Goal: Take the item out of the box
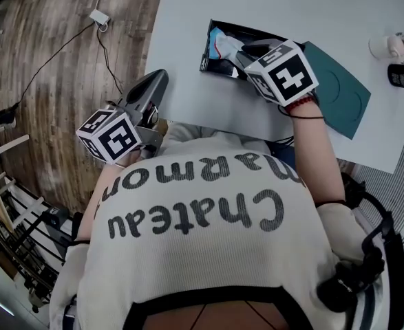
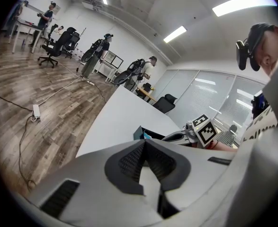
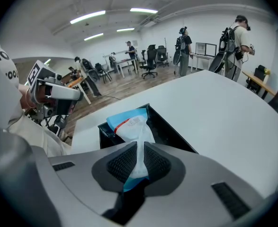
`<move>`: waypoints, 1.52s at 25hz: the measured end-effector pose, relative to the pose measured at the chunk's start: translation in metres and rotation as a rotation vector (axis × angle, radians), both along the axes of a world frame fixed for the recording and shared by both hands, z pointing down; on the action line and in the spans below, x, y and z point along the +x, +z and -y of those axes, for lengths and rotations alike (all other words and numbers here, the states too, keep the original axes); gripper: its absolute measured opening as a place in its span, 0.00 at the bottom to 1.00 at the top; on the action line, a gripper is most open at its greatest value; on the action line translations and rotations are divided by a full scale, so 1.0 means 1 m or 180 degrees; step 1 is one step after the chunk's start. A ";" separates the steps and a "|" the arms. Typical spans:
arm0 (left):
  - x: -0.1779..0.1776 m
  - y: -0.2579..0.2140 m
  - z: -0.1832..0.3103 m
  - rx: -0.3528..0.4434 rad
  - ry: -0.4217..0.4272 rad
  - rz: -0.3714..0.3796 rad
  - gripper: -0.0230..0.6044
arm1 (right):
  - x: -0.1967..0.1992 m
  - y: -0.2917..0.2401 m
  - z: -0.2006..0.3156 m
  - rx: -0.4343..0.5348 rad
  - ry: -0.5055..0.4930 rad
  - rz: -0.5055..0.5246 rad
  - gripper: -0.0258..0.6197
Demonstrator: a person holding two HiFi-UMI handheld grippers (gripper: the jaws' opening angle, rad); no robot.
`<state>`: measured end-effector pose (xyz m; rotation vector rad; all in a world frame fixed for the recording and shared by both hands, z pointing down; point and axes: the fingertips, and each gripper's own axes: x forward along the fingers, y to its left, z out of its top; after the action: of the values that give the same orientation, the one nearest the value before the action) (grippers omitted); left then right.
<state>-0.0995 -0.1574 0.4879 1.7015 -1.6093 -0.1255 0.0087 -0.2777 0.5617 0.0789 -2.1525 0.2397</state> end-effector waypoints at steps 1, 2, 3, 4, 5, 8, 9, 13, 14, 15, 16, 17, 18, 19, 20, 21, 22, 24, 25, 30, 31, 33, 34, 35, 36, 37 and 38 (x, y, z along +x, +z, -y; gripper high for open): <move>0.000 0.000 0.000 0.0017 0.0006 0.0002 0.02 | 0.000 0.000 0.000 -0.0005 0.0011 -0.0001 0.11; 0.000 0.000 0.001 0.0032 0.0011 0.0005 0.02 | 0.000 0.000 0.000 -0.0009 0.0024 -0.0001 0.10; -0.001 0.000 0.001 0.0042 0.0013 0.0008 0.02 | 0.001 0.001 0.000 -0.0011 0.0039 -0.0002 0.10; -0.002 0.000 0.002 0.0050 0.0011 0.0010 0.02 | 0.001 0.001 0.001 -0.0010 0.0055 -0.0004 0.09; -0.004 0.000 0.002 0.0058 0.0007 0.0008 0.02 | 0.001 0.000 0.002 -0.0002 0.0071 -0.0004 0.09; -0.010 -0.002 0.001 0.0115 0.0005 -0.0014 0.02 | -0.003 -0.004 0.002 0.0066 0.0127 0.0050 0.06; -0.013 -0.004 0.000 0.0145 0.0015 -0.0022 0.02 | -0.005 -0.006 0.001 0.0081 0.0170 0.0089 0.05; -0.022 -0.012 -0.003 0.0249 0.0050 -0.0079 0.02 | -0.004 -0.014 -0.005 0.0084 0.0385 0.0191 0.05; -0.023 -0.015 -0.004 0.0276 0.0061 -0.0097 0.02 | -0.002 -0.016 -0.006 0.0102 0.0436 0.0209 0.05; -0.025 -0.018 -0.005 0.0303 0.0077 -0.0110 0.02 | -0.001 -0.020 -0.006 0.0129 0.0497 0.0236 0.05; -0.028 -0.022 -0.005 0.0329 0.0100 -0.0112 0.02 | -0.001 -0.024 -0.004 0.0163 0.0571 0.0272 0.05; -0.032 -0.025 -0.007 0.0354 0.0124 -0.0103 0.02 | -0.001 -0.028 -0.002 0.0202 0.0655 0.0315 0.05; -0.038 -0.029 -0.008 0.0384 0.0144 -0.0085 0.02 | -0.003 -0.034 0.000 0.0245 0.0745 0.0365 0.05; -0.045 -0.033 -0.009 0.0421 0.0159 -0.0062 0.02 | -0.005 -0.039 0.003 0.0288 0.0839 0.0423 0.05; -0.052 -0.037 -0.011 0.0463 0.0167 -0.0035 0.02 | -0.006 -0.045 0.006 0.0325 0.0940 0.0490 0.05; -0.060 -0.041 -0.014 0.0498 0.0167 -0.0011 0.02 | -0.007 -0.050 0.007 0.0348 0.1053 0.0561 0.05; -0.067 -0.045 -0.020 0.0519 0.0159 0.0007 0.02 | -0.006 -0.054 0.006 0.0353 0.1176 0.0632 0.05; -0.081 -0.050 -0.035 0.0537 0.0129 0.0010 0.02 | -0.004 -0.063 0.001 0.0341 0.1426 0.0781 0.05; -0.088 -0.052 -0.042 0.0547 0.0115 0.0002 0.02 | -0.004 -0.069 -0.002 0.0341 0.1538 0.0864 0.05; -0.108 -0.061 -0.059 0.0631 0.0139 0.0037 0.02 | -0.008 -0.097 -0.011 0.0332 0.1827 0.1223 0.05; -0.110 -0.063 -0.061 0.0651 0.0154 0.0044 0.02 | -0.009 -0.102 -0.014 0.0348 0.1847 0.1251 0.05; -0.115 -0.067 -0.066 0.0686 0.0196 0.0046 0.02 | -0.012 -0.110 -0.023 0.0392 0.1875 0.1286 0.05; -0.116 -0.068 -0.068 0.0701 0.0230 0.0047 0.02 | -0.014 -0.113 -0.027 0.0404 0.1891 0.1301 0.05; -0.117 -0.070 -0.069 0.0718 0.0267 0.0046 0.02 | -0.015 -0.115 -0.032 0.0403 0.1914 0.1318 0.05; -0.118 -0.071 -0.070 0.0738 0.0304 0.0041 0.02 | -0.015 -0.115 -0.037 0.0386 0.1944 0.1336 0.05; -0.117 -0.073 -0.072 0.0757 0.0337 0.0029 0.02 | -0.014 -0.116 -0.042 0.0357 0.1979 0.1356 0.05; -0.116 -0.075 -0.074 0.0776 0.0370 0.0012 0.02 | -0.013 -0.116 -0.048 0.0321 0.2017 0.1379 0.05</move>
<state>-0.2155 -0.0837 0.4131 1.9771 -1.5434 -0.2701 -0.0040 -0.2299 0.4457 0.8405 -2.5119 0.5507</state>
